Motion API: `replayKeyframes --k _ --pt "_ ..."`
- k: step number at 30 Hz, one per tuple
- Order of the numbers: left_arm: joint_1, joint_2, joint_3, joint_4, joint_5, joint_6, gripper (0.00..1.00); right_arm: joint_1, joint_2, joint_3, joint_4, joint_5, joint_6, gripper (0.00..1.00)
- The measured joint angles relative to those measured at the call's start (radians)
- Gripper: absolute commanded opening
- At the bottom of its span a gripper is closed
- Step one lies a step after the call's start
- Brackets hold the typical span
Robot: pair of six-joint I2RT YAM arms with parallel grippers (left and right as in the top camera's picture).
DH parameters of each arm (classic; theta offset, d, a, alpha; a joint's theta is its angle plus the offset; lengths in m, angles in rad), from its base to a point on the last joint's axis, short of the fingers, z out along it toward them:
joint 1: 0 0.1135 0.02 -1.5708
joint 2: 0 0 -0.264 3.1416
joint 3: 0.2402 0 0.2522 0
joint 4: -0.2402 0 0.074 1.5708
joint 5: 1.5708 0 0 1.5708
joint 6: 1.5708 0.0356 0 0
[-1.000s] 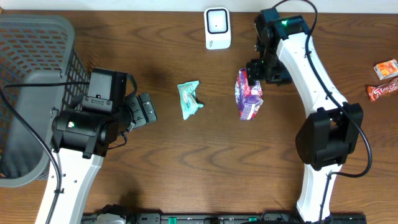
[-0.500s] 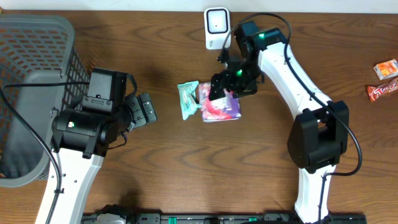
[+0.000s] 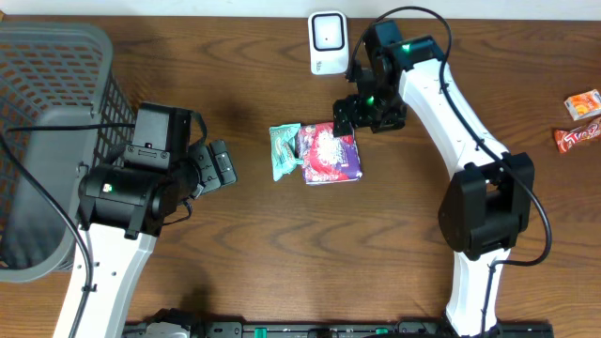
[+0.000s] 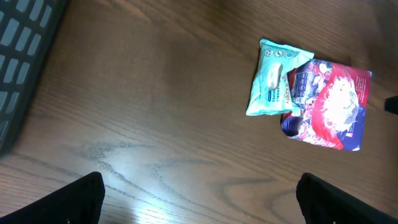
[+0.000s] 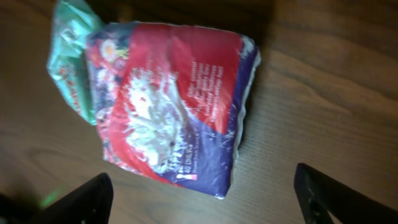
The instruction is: Scan the item barcode
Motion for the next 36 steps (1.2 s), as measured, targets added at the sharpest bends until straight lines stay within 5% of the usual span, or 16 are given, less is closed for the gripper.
replayKeyframes --k 8,12,17,26,36 --pt "0.0 0.0 0.0 0.0 0.0 0.0 0.98 0.027 0.0 -0.242 0.245 0.021 0.036 0.7" --pt "0.0 0.0 0.0 0.0 0.0 0.0 0.98 0.049 0.0 -0.359 0.366 -0.013 0.075 0.48" --pt "0.0 0.0 0.0 0.0 0.0 0.0 0.98 0.057 0.0 -0.353 0.384 -0.062 0.096 0.01" --pt "0.0 0.0 0.0 0.0 0.0 0.0 0.98 0.03 0.0 -0.073 0.353 -0.07 0.117 0.01" --pt "0.0 0.0 0.0 0.0 0.0 0.0 0.98 -0.023 0.0 0.006 0.787 -0.001 0.304 0.01"
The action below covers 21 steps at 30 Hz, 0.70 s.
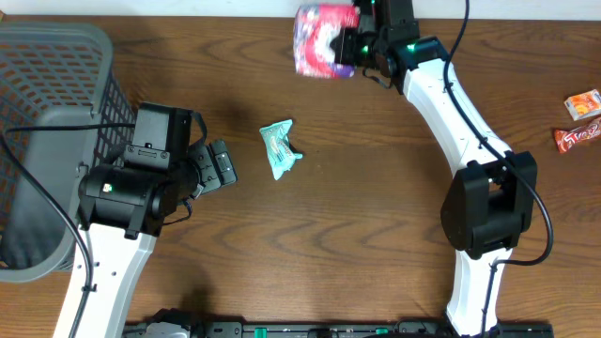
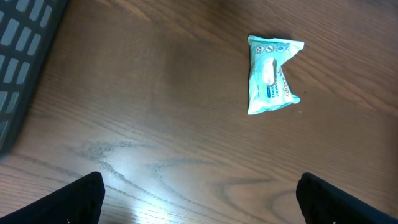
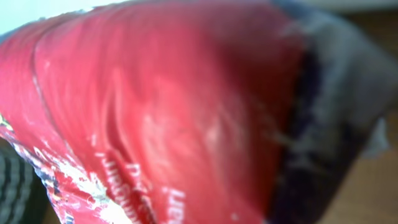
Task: Scan the item barcode
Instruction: 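Hold the purple-red packet up to the white scanner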
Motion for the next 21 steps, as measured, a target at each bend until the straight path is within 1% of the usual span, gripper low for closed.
replayKeyframes --k 6,10,14,18,21 --pt "0.0 0.0 0.0 0.0 0.0 0.0 0.98 0.009 0.018 -0.001 0.188 0.09 0.105 0.01" --pt "0.0 0.0 0.0 0.0 0.0 0.0 0.98 0.01 0.064 -0.001 0.24 0.106 0.162 0.01" --pt "0.0 0.0 0.0 0.0 0.0 0.0 0.98 0.004 0.119 -0.005 0.239 0.119 0.193 0.01" --pt "0.0 0.0 0.0 0.0 0.0 0.0 0.98 -0.02 0.124 -0.014 0.214 0.119 0.188 0.01" --pt "0.0 0.0 0.0 0.0 0.0 0.0 0.98 -0.064 0.1 -0.014 0.136 0.137 0.18 0.01"
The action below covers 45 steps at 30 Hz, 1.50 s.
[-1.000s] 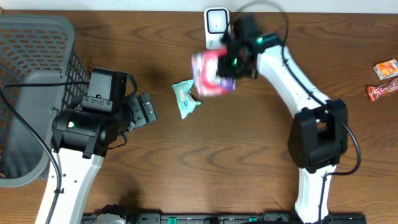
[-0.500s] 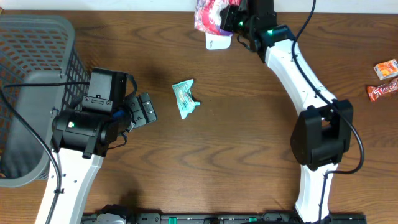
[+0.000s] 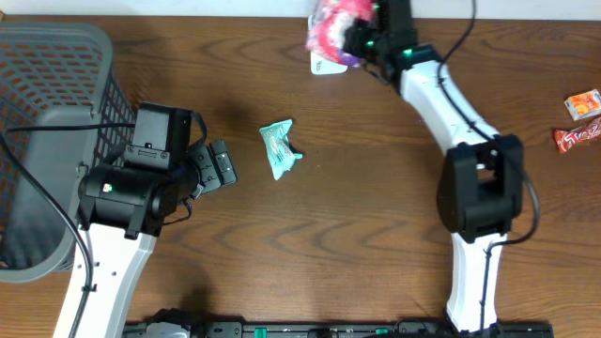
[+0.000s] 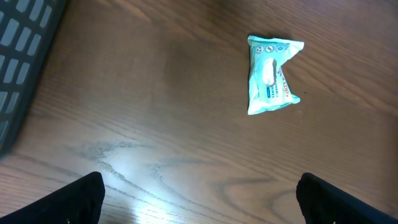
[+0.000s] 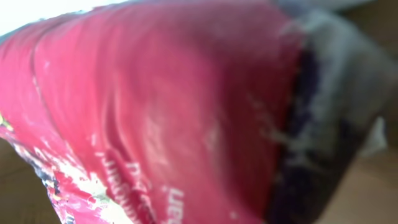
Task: Scan the item barcode
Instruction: 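Hold the purple-red packet up to the white scanner, then carry the purple-red packet to the far right and release it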
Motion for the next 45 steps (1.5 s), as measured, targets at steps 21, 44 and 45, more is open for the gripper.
replayKeyframes --k 21,44,45 --pt "0.0 0.0 0.0 0.0 0.0 0.0 0.98 -0.53 -0.167 -0.002 -0.588 0.447 -0.021 0.99" --pt "0.0 0.0 0.0 0.0 0.0 0.0 0.98 -0.062 -0.167 -0.002 -0.78 -0.292 -0.368 0.99" --pt "0.0 0.0 0.0 0.0 0.0 0.0 0.98 -0.022 -0.167 -0.002 -0.77 -0.291 -0.377 0.99"
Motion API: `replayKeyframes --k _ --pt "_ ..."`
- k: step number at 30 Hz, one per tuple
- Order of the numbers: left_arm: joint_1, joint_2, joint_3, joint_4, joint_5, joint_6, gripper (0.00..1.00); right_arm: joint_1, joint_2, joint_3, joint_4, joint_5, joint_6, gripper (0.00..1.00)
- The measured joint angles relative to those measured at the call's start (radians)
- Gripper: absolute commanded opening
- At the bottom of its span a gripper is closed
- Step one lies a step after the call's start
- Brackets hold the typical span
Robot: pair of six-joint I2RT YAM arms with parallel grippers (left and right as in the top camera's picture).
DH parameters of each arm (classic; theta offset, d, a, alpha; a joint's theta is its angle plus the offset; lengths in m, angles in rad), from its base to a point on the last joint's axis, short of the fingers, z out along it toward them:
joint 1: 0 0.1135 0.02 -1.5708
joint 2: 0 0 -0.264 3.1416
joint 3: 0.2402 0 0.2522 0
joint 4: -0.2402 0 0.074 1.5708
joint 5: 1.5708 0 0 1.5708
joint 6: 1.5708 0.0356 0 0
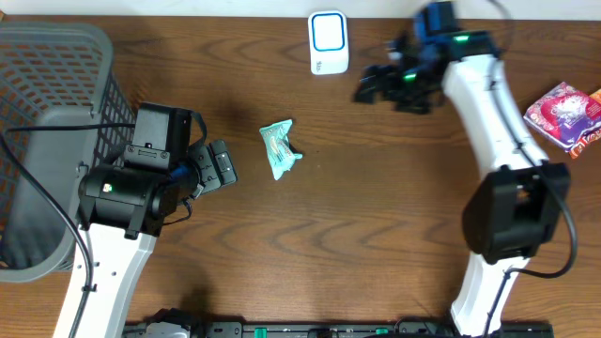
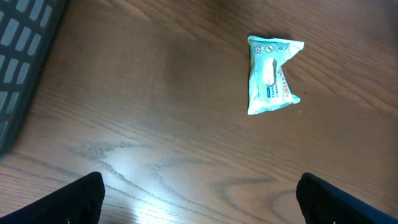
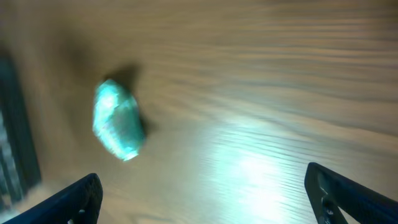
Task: Scan the item barcode
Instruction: 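Carry the purple-red packet to the far right and release it, then grasp the mint-green packet from the table with the right gripper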
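Observation:
The white barcode scanner (image 1: 329,42) stands at the table's back edge. A red and purple packet (image 1: 562,113) lies at the far right edge. Near the middle lies a teal packet (image 1: 280,148), also in the left wrist view (image 2: 272,74) and blurred in the right wrist view (image 3: 118,127). My right gripper (image 1: 370,88) is open and empty, hovering right of the scanner, its dark fingertips (image 3: 81,199) wide apart. Left of the teal packet, my left gripper (image 1: 222,165) is open and empty, with fingertips (image 2: 81,199) at the frame's bottom corners.
A grey plastic basket (image 1: 47,66) fills the left end of the table, its wall showing in the left wrist view (image 2: 25,56). Small orange snack packets (image 1: 589,141) lie under and beside the red packet at the right edge.
My right gripper held the red packet up at the scanner; now the packet lies at the right edge of the table and the gripper is open, lower and right of the scanner. The left arm is unmoved.
The red packet first lay against the teal one mid-table, my right gripper open just over it. Then the gripper held it up near the back edge, then right at the scanner. Now it lies at the far right, let go.

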Motion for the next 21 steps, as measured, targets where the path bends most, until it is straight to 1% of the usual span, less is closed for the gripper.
replayKeyframes --k 4,8,13,14,15,17,20,21 --pt "0.0 0.0 0.0 0.0 0.0 0.0 0.98 0.139 0.001 0.0 0.04 0.039 -0.003 0.99" --pt "0.0 0.0 0.0 0.0 0.0 0.0 0.98 0.233 0.026 0.0 0.105 0.06 0.014 0.99" --pt "0.0 0.0 0.0 0.0 0.0 0.0 0.98 0.293 0.106 0.0 0.148 0.073 0.039 0.99" --pt "0.0 0.0 0.0 0.0 0.0 0.0 0.98 0.301 0.125 0.0 0.152 0.075 0.043 0.98" --pt "0.0 0.0 0.0 0.0 0.0 0.0 0.98 0.312 0.146 0.0 0.155 0.076 0.044 0.95" --pt "0.0 0.0 0.0 0.0 0.0 0.0 0.98 0.332 0.18 0.0 0.16 0.079 0.045 0.86" --pt "0.0 0.0 0.0 0.0 0.0 0.0 0.98 0.362 0.222 0.0 0.162 0.082 0.047 0.63" --pt "0.0 0.0 0.0 0.0 0.0 0.0 0.98 0.373 0.236 0.0 0.161 0.085 0.05 0.51"
